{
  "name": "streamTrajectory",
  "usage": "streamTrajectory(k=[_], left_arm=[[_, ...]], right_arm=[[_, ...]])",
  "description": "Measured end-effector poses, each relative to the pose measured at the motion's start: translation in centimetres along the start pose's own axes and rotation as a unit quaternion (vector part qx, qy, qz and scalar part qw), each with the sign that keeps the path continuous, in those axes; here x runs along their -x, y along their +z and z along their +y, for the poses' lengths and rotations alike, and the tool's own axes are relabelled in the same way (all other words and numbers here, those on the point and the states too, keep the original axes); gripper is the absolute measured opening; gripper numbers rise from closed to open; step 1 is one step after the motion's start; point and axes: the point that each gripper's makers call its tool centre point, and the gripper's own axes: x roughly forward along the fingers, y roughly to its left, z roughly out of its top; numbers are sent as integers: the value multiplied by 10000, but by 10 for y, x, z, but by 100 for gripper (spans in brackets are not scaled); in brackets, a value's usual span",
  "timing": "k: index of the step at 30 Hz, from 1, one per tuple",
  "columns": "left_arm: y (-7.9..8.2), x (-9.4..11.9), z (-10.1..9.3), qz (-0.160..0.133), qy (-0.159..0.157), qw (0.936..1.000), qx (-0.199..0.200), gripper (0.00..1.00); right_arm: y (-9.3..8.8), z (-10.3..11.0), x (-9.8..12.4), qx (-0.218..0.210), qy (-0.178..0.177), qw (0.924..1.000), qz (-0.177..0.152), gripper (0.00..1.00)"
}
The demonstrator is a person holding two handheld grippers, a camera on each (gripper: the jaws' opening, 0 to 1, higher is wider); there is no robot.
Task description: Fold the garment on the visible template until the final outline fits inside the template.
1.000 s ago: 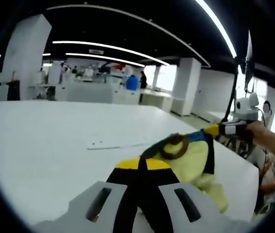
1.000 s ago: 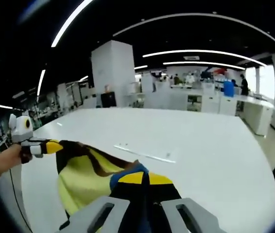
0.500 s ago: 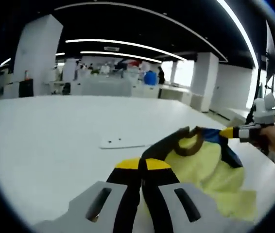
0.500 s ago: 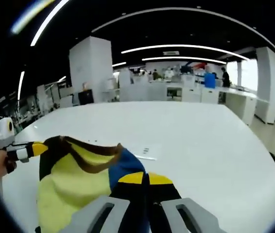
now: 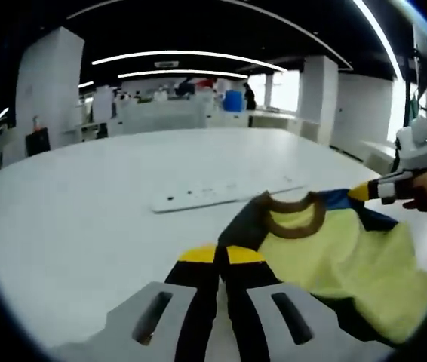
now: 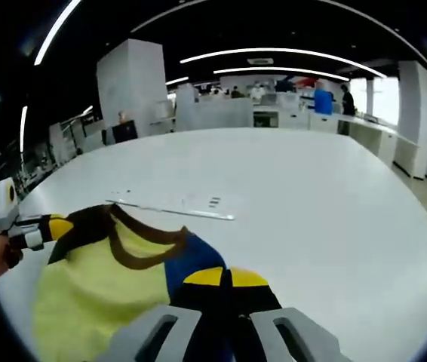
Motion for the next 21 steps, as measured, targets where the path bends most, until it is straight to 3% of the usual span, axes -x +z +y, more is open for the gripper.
streamTrajectory(k=[5,9,15,21], left_arm=[[3,2,11,-15,164,9999,-5,18],[3,11,19,12,233,9997,-6,33],[3,29,17,83,172,9998,-72,49],[4,51,9,22,-49,9999,130,64]], right_arm=[[1,-1,5,92,-48,9999,37,3],[2,-2,13,71,-53,9999,124,28],[7,8,34,232,235,9992,226,52],[12,23,62,233,549,9980,193,57]])
